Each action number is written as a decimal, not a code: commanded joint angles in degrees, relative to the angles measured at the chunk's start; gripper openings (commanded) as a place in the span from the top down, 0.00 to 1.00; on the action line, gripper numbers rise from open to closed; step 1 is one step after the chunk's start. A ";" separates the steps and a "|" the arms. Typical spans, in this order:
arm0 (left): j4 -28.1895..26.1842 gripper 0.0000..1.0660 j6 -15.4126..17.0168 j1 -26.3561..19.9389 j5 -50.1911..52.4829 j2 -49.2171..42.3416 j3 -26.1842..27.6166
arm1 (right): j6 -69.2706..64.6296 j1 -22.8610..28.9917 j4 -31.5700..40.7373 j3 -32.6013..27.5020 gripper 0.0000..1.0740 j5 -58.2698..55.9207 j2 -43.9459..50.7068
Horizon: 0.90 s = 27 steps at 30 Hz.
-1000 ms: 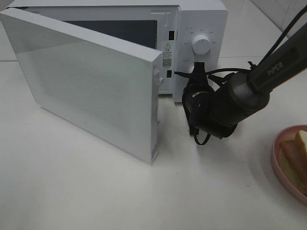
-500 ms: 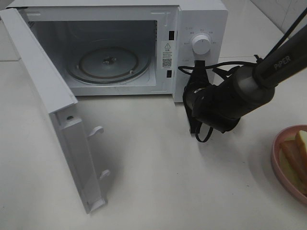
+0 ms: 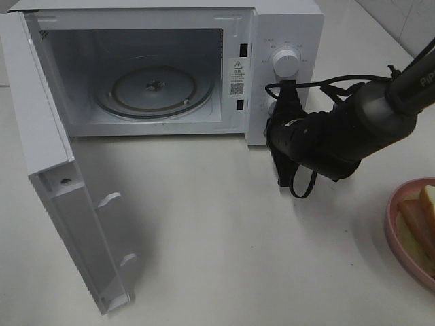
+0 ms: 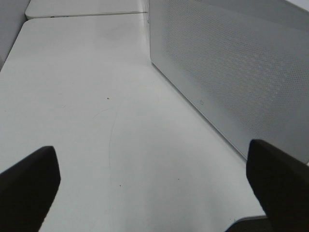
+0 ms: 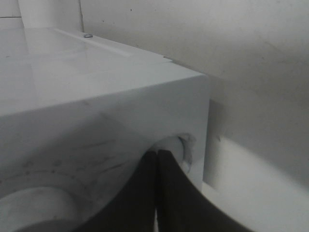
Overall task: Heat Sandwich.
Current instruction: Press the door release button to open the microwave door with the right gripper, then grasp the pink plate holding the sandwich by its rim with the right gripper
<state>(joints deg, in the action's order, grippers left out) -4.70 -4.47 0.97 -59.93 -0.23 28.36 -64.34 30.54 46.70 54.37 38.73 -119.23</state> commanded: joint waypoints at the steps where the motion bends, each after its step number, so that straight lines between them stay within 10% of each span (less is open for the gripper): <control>1: -0.46 0.08 0.17 0.00 0.46 -1.26 -0.17 | 1.60 -0.34 -2.18 -1.83 1.00 1.15 3.38; 27: -0.46 0.08 0.17 0.00 0.46 -1.26 -0.17 | 31.40 -0.52 -3.84 -11.17 1.00 -23.20 20.57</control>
<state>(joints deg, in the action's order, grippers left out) -4.70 -4.47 0.97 -59.93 -0.23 28.36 -35.70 30.37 43.89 43.37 16.79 -99.52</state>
